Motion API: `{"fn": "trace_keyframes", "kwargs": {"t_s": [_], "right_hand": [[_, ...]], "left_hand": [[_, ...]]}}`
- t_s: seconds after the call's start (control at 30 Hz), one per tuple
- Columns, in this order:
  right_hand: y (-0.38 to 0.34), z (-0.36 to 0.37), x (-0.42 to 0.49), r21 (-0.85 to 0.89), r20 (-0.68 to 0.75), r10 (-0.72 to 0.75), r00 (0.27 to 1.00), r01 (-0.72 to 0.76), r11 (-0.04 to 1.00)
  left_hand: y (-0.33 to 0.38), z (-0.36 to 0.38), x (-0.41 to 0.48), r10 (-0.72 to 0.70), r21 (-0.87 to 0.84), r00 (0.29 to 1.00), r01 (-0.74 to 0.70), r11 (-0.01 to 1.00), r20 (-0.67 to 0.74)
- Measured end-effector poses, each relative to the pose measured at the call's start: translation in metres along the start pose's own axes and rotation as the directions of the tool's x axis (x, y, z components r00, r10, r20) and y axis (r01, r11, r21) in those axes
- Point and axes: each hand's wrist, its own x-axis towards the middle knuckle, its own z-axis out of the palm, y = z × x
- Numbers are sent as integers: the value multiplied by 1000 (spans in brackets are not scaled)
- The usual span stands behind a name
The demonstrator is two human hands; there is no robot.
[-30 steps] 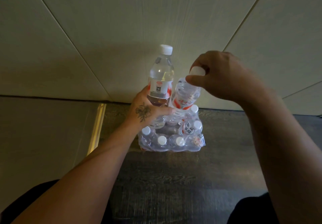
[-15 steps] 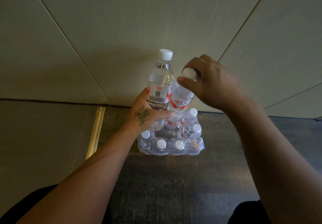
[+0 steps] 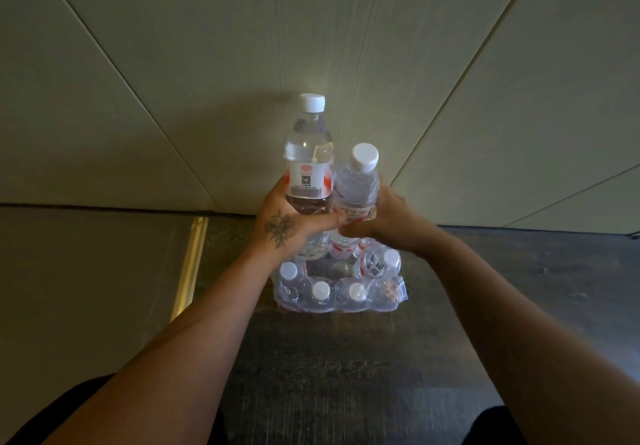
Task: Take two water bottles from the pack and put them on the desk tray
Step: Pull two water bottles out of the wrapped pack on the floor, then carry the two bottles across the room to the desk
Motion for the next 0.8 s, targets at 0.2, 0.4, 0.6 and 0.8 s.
{"fn": "trace_keyframes", "kwargs": {"t_s": [0.2, 0.4, 0.6, 0.8], "right_hand": [[12, 19, -3, 203, -175, 5, 985, 32, 979], [5, 13, -32, 320, -181, 144, 973, -81, 944], [-55, -17, -84, 375, -154, 233, 960, -162, 913], [-168, -69, -169, 562, -179, 309, 934, -161, 811]], "left_hand": [[8, 1, -4, -33, -15, 999, 33, 999, -3], [29, -2, -25, -104, -33, 995, 104, 994, -6], [107, -14, -69, -209, 3, 977, 209, 978, 46], [242, -32, -134, -247, 20, 966, 246, 969, 79]]}}
